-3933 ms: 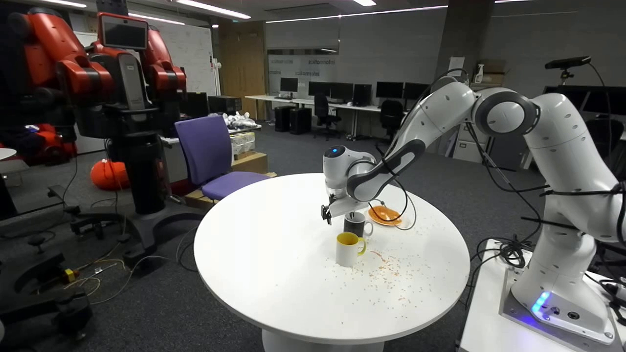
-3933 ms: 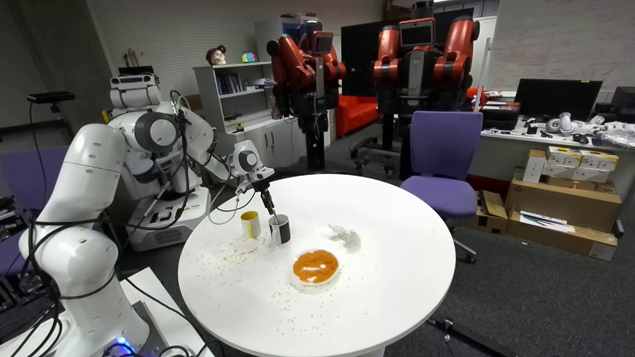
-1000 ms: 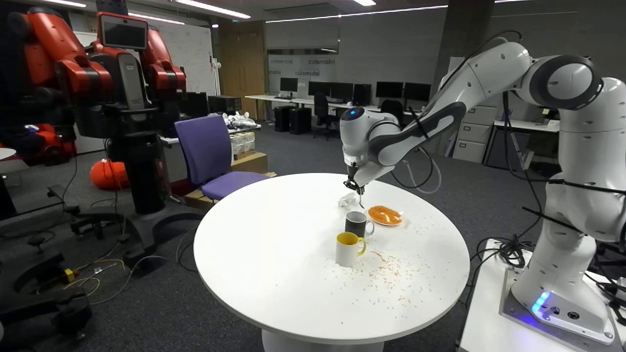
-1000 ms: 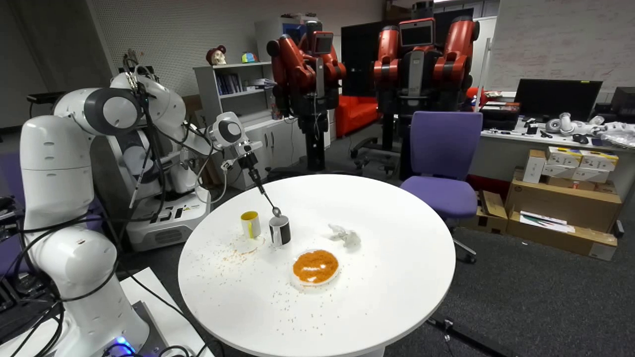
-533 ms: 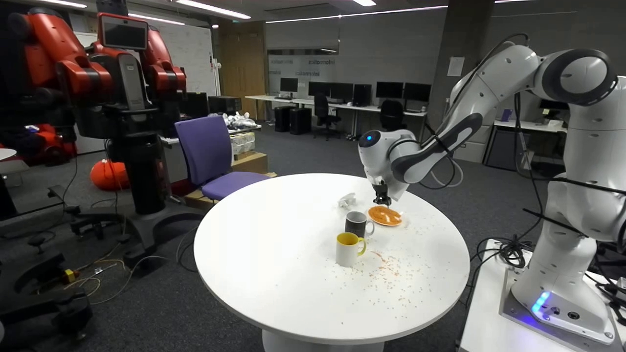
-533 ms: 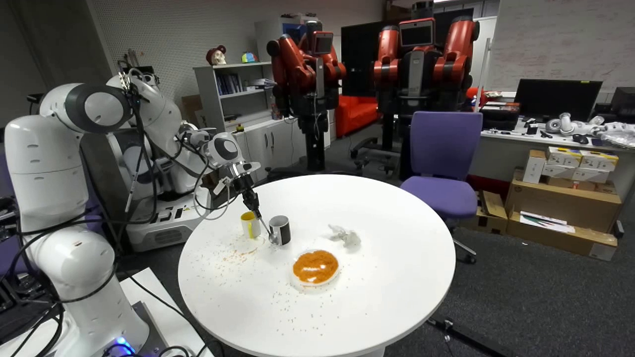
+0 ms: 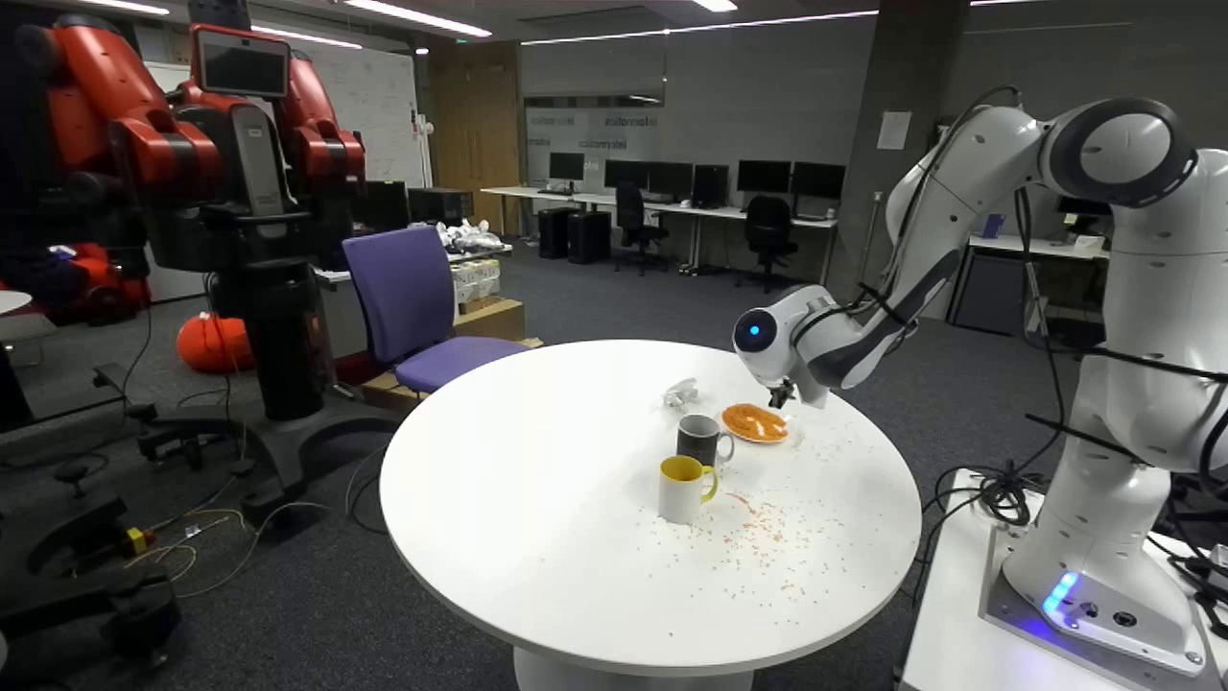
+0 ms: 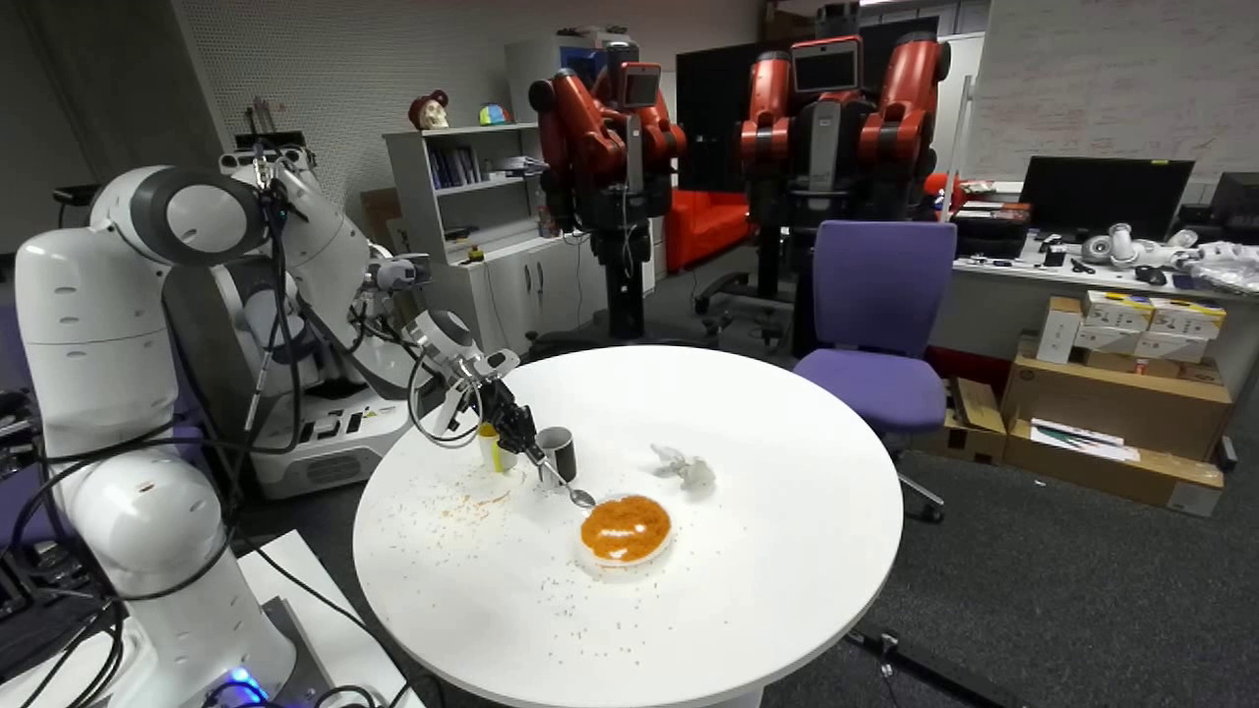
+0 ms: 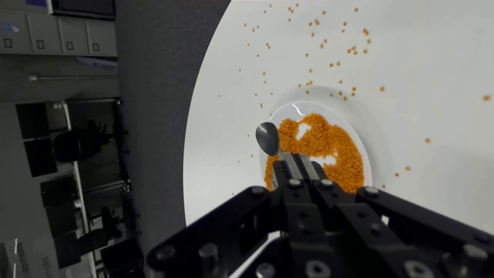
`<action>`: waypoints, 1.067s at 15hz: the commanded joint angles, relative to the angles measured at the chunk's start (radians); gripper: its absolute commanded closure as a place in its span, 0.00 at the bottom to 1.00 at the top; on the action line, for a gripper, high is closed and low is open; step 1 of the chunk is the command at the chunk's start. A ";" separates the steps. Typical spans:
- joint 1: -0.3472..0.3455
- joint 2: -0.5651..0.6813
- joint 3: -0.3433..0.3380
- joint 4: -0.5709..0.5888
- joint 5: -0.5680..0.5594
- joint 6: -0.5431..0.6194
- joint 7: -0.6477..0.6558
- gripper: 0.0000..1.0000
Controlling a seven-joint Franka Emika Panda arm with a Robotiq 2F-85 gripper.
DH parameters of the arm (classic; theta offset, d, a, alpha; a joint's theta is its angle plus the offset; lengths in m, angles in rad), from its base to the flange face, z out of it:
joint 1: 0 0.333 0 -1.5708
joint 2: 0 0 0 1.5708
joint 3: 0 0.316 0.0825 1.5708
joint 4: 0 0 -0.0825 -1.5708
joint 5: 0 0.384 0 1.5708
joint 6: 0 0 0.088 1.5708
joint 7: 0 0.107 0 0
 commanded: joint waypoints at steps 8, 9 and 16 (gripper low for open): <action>-0.058 0.143 0.023 -0.008 -0.394 0.013 0.162 0.99; -0.060 0.155 0.026 -0.007 -0.428 0.017 0.174 0.99; -0.079 0.232 0.064 0.004 -0.558 0.099 0.184 0.99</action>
